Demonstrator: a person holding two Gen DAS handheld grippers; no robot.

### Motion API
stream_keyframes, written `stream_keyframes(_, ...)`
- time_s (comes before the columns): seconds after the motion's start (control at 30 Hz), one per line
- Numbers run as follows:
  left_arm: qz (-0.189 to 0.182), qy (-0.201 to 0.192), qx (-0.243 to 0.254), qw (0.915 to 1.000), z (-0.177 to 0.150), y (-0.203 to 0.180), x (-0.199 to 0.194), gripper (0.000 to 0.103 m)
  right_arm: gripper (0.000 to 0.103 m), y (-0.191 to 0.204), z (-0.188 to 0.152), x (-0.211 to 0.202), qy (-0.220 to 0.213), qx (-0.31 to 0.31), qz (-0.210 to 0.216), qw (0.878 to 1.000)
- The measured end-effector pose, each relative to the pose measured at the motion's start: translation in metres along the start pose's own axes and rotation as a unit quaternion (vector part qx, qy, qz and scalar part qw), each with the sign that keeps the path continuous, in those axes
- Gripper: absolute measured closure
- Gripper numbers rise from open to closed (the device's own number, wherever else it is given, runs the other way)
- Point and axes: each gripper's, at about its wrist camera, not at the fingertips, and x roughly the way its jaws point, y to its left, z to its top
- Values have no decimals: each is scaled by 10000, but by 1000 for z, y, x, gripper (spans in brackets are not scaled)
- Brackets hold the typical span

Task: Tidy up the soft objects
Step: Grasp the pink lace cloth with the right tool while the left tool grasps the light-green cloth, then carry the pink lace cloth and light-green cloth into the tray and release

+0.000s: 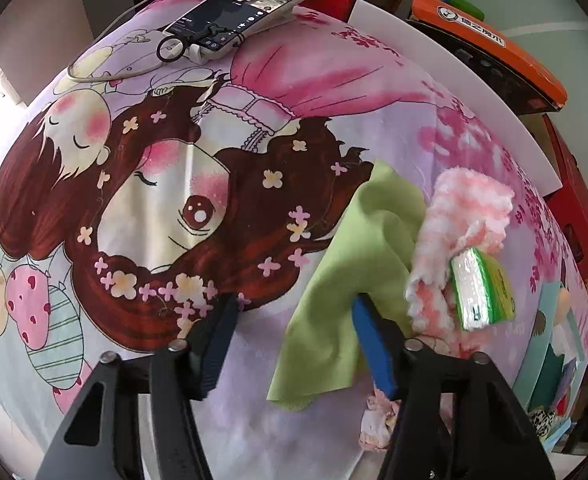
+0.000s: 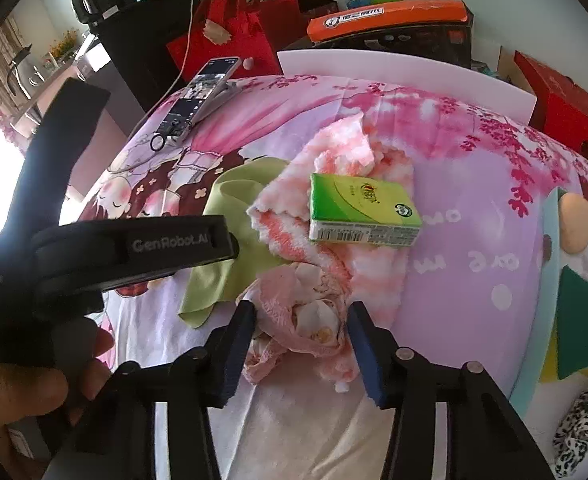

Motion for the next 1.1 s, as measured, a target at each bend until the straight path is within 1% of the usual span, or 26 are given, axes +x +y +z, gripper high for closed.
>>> stream_keyframes(0.03, 7, -6, -12, 10000, 0, 1, 0, 48, 60, -1, 0, 0, 4, 20, 15, 10000)
stream_keyframes(0.07, -5, -10, -33, 10000, 1, 0, 0, 53, 66, -1, -1, 1, -2, 35, 33, 10000)
stream_keyframes(0.1, -19, -17, -40, 10000, 3, -1, 1, 56, 72, -2, -1, 1, -11, 67, 55, 10000)
stream_keyframes(0.13, -37, -31, -51, 10000, 3, -2, 1, 63, 74, -3, -1, 1, -9, 88, 57, 9999)
stream_keyframes(0.17, -70, -40, -72, 9999, 3, -4, 0, 73, 78, -3, -1, 1, -13, 98, 58, 9999)
stream_keyframes(0.2, -97, -43, -84, 9999, 4, -5, 0, 79, 82, -3, -1, 0, -24, 101, 62, 9999)
stream_keyframes(0.23, -149, -52, -96, 9998, 5, -6, 1, 90, 84, -4, -1, -1, -41, 111, 83, 9999)
stream_keyframes(0.27, -217, -63, -134, 9997, 5, -8, 2, 94, 85, -4, -1, -1, -46, 115, 91, 9999)
stream_keyframes(0.37, -385, -79, -257, 9989, 6, -7, 4, 98, 88, -2, -1, -2, -49, 102, 82, 9999)
stream_keyframes(0.47, -445, -136, -276, 9985, 6, -9, 0, 100, 90, -1, -2, -3, -60, 92, 80, 9999)
stream_keyframes(0.63, -608, -302, -340, 9971, 7, -6, -11, 101, 91, -2, -2, -6, -117, 117, 90, 9998)
stream_keyframes(0.93, -977, -819, -357, 9912, 12, -8, -48, 101, 93, -5, 2, -24, -388, 181, 141, 9990)
stream_keyframes(1.1, -1140, -1289, -214, 9848, 13, -15, -81, 101, 93, -7, 5, -48, -725, 205, 196, 9970)
